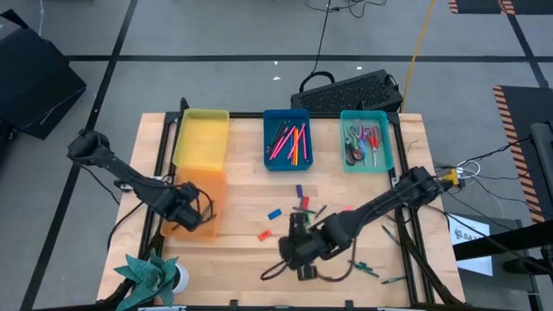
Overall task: Sort crayons/erasers/pens/pencils in bins
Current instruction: Put the green crayon into the orange bin
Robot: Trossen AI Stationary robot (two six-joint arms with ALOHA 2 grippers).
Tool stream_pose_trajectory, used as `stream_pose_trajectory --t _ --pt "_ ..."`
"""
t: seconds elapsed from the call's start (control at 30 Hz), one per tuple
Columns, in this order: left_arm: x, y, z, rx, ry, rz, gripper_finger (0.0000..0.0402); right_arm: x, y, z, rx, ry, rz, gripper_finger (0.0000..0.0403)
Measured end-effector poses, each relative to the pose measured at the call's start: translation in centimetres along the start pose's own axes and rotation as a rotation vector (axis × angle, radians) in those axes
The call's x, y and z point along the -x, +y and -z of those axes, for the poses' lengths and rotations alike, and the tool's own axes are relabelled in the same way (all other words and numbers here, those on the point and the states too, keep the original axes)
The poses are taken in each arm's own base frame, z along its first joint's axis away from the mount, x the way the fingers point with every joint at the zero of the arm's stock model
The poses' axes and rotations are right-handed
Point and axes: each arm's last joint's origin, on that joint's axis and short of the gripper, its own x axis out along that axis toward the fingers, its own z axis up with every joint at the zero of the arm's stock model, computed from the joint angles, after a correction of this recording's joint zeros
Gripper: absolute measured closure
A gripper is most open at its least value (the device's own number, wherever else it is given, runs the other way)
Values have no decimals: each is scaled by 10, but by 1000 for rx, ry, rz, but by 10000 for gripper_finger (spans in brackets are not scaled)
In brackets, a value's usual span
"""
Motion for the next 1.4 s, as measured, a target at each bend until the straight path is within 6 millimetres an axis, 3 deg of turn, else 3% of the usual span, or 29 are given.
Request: stream_pose_trajectory --t 0.23,0.33,0.47,0.67,0.8,0.93,1.13,1.4 --pt "1 -5 0 -23 24 39 265 -39 -43 43 -132 337 185 225" --pt "3 -5 2 -30 98 60 216 -52 -59 58 -132 348 192 218" --pt "26 -15 7 -90 120 159 175 -68 -71 93 -30 379 177 231" --pt "62 -28 5 -183 -104 281 167 -63 -85 131 323 398 64 251" --pt "71 -35 -3 -251 -284 319 167 -59 -106 133 368 351 -39 254" --pt "75 -40 -14 -301 -478 321 167 -71 -127 138 441 323 -61 255" --pt "91 -50 -34 -198 -652 445 167 -85 -139 150 454 273 -120 260" --pt "149 -47 -79 98 -853 758 167 -101 -137 173 606 205 -153 326"
